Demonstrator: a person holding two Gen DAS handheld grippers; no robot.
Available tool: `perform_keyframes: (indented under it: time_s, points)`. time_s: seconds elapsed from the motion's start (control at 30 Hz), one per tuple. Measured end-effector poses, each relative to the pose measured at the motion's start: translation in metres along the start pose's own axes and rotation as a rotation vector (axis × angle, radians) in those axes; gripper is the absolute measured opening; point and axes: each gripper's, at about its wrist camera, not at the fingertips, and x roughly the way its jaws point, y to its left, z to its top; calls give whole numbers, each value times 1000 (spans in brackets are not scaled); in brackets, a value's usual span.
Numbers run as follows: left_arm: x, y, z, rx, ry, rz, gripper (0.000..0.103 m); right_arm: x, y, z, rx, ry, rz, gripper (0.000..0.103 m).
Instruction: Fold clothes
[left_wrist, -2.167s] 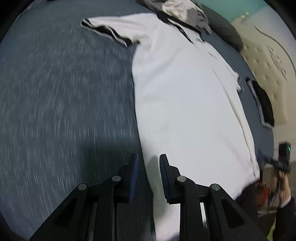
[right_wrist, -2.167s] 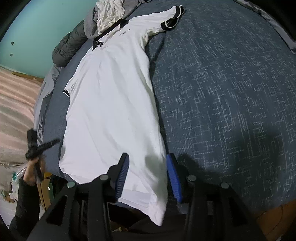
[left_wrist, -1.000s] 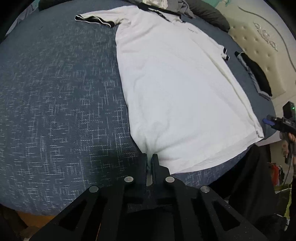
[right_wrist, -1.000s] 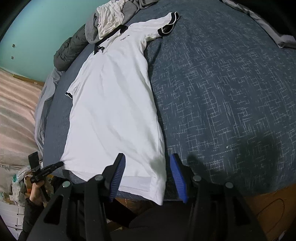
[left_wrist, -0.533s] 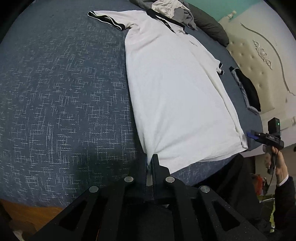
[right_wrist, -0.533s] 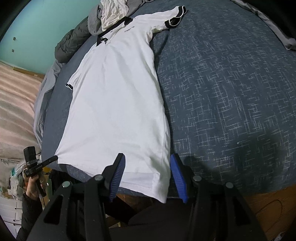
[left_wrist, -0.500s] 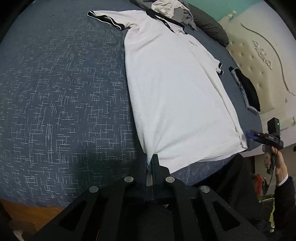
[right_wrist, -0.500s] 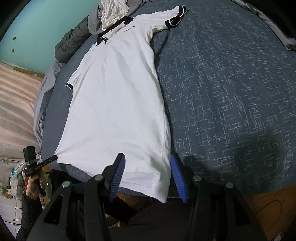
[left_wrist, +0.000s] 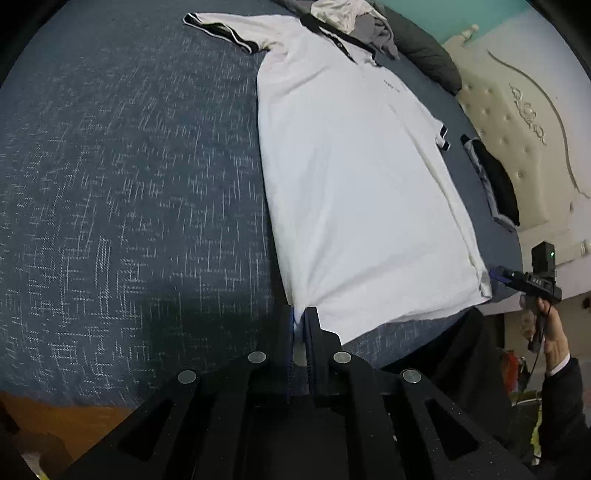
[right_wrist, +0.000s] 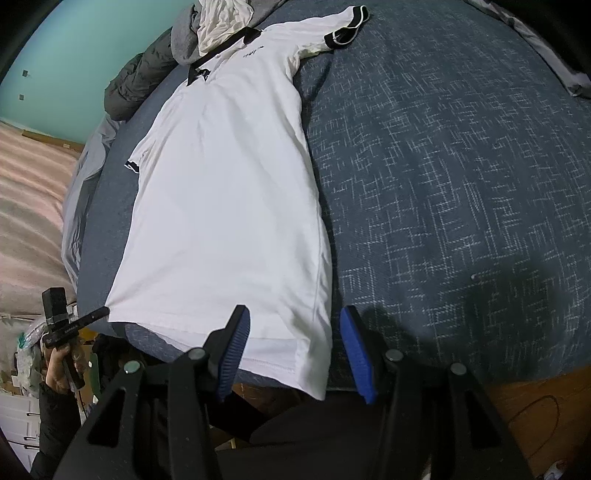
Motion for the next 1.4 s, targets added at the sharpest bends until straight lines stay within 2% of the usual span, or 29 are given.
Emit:
perform_keyframes:
  time_s: [0.1, 0.33, 0.47, 0.63, 0.83, 0.93, 1.07, 1.23, 1.33, 1.4]
  points:
    - [4, 0, -1, 10, -2, 32, 8, 1, 0, -2, -4, 5, -1, 52]
    - [-1, 2, 1, 6, -34, 49, 5, 1, 0, -1, -7, 12, -14, 52]
    - [4, 11, 0, -42, -26, 19, 5, 1, 0, 0, -6, 17, -18, 52]
    - [12, 37, -4, -118, -15, 80, 0, 3, 1, -1, -15, 32, -21, 52]
    - [12, 10, -3, -44, -30, 77, 2, 4, 4, 1, -16, 34, -28, 52]
    - [12, -5, -2, -5, -38, 75, 23, 4, 6, 3, -17, 35, -31, 52]
    - [12, -24, -2, 48, -48, 73, 23, 2, 7, 3, -19, 32, -31, 52]
    - [32, -36, -7, 88, -6, 130, 23, 0, 7, 2, -16, 27, -25, 52]
    - [40, -37, -9, 92, 14, 127, 23, -1, 6, 1, -13, 27, -25, 52]
    - [43, -40, -10, 112, 20, 140, 16, -1, 5, 1, -10, 25, -24, 52]
